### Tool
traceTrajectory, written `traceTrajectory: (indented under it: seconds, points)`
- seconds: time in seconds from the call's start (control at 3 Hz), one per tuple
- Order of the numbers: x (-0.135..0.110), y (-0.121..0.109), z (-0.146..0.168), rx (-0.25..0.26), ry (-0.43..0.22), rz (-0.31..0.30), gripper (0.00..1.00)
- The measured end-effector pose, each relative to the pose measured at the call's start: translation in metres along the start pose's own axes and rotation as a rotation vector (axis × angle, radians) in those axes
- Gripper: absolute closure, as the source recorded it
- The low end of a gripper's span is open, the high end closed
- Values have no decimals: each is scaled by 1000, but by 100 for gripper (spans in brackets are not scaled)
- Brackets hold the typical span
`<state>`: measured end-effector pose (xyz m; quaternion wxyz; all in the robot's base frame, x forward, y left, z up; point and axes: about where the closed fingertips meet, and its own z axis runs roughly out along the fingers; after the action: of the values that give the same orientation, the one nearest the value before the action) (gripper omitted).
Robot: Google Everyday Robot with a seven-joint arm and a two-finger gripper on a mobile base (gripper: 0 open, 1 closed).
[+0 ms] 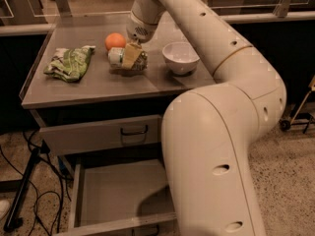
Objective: Place 7up can into middle drawer
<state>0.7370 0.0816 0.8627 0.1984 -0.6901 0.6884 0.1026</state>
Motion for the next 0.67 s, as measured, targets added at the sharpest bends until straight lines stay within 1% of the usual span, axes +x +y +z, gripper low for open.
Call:
traceTrajectory:
  seconds: [0.33, 0.67]
  points:
    - [-11, 13, -19, 7, -41, -24, 100]
    - [-28, 75, -60, -17, -103, -84, 100]
